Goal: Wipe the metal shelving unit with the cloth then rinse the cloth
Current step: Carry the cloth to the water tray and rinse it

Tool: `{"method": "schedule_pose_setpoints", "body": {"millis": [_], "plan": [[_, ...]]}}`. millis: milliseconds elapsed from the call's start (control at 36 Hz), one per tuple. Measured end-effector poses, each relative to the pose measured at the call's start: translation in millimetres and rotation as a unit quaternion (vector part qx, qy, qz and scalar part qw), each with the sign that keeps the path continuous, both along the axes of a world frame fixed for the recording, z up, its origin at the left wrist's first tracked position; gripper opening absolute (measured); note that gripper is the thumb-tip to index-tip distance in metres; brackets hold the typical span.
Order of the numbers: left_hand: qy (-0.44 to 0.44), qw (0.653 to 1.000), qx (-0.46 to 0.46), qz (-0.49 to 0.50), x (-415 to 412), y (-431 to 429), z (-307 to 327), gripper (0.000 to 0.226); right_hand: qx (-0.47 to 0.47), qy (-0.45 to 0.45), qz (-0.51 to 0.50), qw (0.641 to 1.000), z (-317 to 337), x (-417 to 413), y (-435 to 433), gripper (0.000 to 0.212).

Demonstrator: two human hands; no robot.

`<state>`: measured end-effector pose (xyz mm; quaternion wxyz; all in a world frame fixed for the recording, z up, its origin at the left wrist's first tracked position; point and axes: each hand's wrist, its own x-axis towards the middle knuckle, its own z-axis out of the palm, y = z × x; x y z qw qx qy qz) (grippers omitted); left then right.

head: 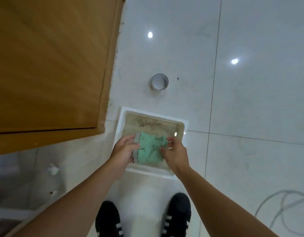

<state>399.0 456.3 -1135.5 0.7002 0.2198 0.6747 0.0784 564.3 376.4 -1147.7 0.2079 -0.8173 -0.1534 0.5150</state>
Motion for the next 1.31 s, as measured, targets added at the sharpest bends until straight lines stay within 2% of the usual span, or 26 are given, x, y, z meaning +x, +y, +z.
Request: {"method": "schedule_pose_setpoints", "body": {"millis": [194, 333, 444, 472, 500, 583, 611, 694, 833, 917, 1000, 1167, 1306], "plan": [[0.022, 0.998, 0.038, -0.043, 6.0, 4.4, -56.7, 0.053, 0.005, -0.037, 0.002, 0.999, -55.1, -0.1, 1.5, 0.025], [0.057, 0.994, 0.074, -0.061, 8.8, 5.6, -83.5, 0.054, 0.013, -0.031, 0.006, 0.999, -74.5, -2.7, 2.2, 0.025], [0.117, 0.972, 0.131, -0.155, 9.1, 0.6, -91.9, 0.049, 0.018, -0.046, 0.046, 0.998, -84.4, -5.9, 0.9, 0.029], [0.146, 0.953, 0.165, -0.21, 8.9, -1.8, -91.4, 0.049, 0.02, -0.059, 0.07, 0.996, -87.0, -6.4, 0.6, 0.032], [0.183, 0.918, 0.215, -0.279, 8.5, -4.3, -90.6, 0.05, 0.023, -0.077, 0.094, 0.992, -87.7, -7.5, 0.4, 0.035], [0.262, 0.758, 0.385, -0.456, 3.9, -10.9, -91.1, 0.046, 0.04, -0.195, 0.197, 0.96, -86.3, -10.9, -3.8, 0.046], [0.261, 0.72, 0.418, -0.489, 3.2, -12.8, -91.7, 0.043, 0.046, -0.235, 0.227, 0.944, -84.6, -11.9, -5.8, 0.047], [0.255, 0.649, 0.457, -0.552, 2.7, -21.2, -93.0, 0.04, 0.075, -0.281, 0.311, 0.905, -84.3, -16.4, -13.7, 0.043], [0.227, 0.561, 0.387, -0.696, 2.7, -30.7, -98.3, 0.056, 0.1, -0.317, 0.475, 0.814, -96.7, -21.7, -32.3, 0.036], [0.245, 0.512, 0.359, -0.741, 2.8, -28.6, -102.1, 0.065, 0.085, -0.311, 0.518, 0.792, -100.3, -21.9, -35.4, 0.041], [0.246, 0.498, 0.36, -0.75, 1.7, -25.4, -106.2, 0.065, 0.074, -0.32, 0.527, 0.784, -102.4, -22.5, -34.5, 0.04], [0.233, 0.519, 0.381, -0.729, 1.6, -25.6, -108.9, 0.064, 0.066, -0.321, 0.514, 0.793, -101.4, -24.6, -33.8, 0.04], [0.235, 0.507, 0.385, -0.735, 0.0, -26.0, -107.9, 0.065, 0.063, -0.322, 0.518, 0.79, -102.4, -23.3, -34.6, 0.043]]}}
